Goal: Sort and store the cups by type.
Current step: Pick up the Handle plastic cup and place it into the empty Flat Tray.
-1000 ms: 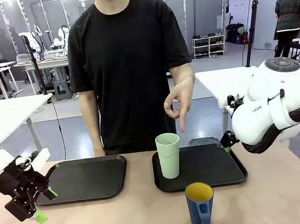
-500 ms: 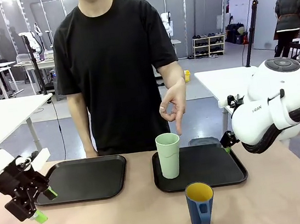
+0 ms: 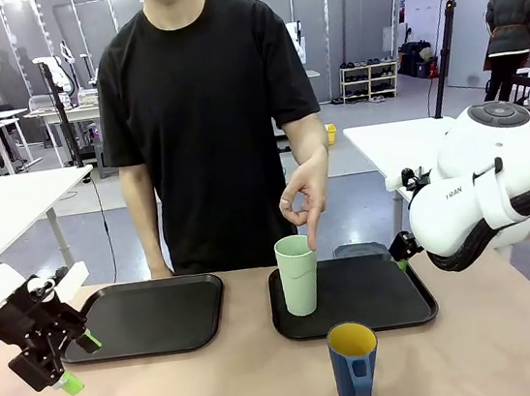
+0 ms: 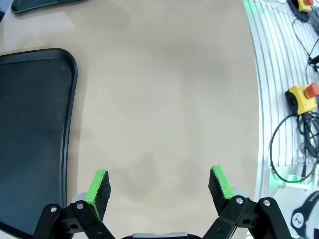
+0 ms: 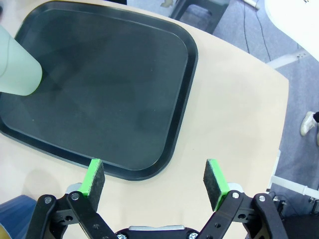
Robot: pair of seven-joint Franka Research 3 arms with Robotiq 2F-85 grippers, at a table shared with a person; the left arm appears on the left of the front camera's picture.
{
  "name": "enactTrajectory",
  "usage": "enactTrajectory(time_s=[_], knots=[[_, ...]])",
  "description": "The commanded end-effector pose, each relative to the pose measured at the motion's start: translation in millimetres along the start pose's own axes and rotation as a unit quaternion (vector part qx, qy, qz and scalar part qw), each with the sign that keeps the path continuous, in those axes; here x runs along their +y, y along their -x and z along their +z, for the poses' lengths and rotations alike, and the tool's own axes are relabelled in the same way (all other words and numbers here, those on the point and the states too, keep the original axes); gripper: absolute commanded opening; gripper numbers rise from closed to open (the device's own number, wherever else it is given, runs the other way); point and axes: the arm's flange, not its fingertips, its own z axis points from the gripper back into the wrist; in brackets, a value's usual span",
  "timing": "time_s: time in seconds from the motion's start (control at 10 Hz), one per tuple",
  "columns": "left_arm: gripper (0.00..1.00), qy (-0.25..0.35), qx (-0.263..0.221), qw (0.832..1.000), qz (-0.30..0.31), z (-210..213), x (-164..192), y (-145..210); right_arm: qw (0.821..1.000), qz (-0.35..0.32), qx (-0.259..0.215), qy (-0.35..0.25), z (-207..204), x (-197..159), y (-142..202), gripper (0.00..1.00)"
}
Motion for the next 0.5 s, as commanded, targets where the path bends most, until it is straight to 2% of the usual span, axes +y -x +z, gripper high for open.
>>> enactTrajectory(time_s=[0.0,0.1,0.2,0.3,0.4], knots=[[1.00,-0.009,-0.002,1.000,0.000,-4,0,1,0.999,0.033,-0.003,-0.009,3,-3,-5,1.00],[1.00,-0.009,-0.002,1.000,0.000,-4,0,1,0.997,0.081,-0.007,-0.014,6,-4,-10,1.00],[1.00,-0.009,-0.002,1.000,0.000,-4,0,1,0.990,0.141,-0.008,0.006,11,-8,-16,1.00],[1.00,-0.009,-0.002,1.000,0.000,-4,0,1,0.979,0.203,-0.002,0.008,17,-13,-21,1.00],[1.00,-0.009,-0.002,1.000,0.000,-4,0,1,0.960,0.280,0.000,-0.007,20,-17,-25,1.00]])
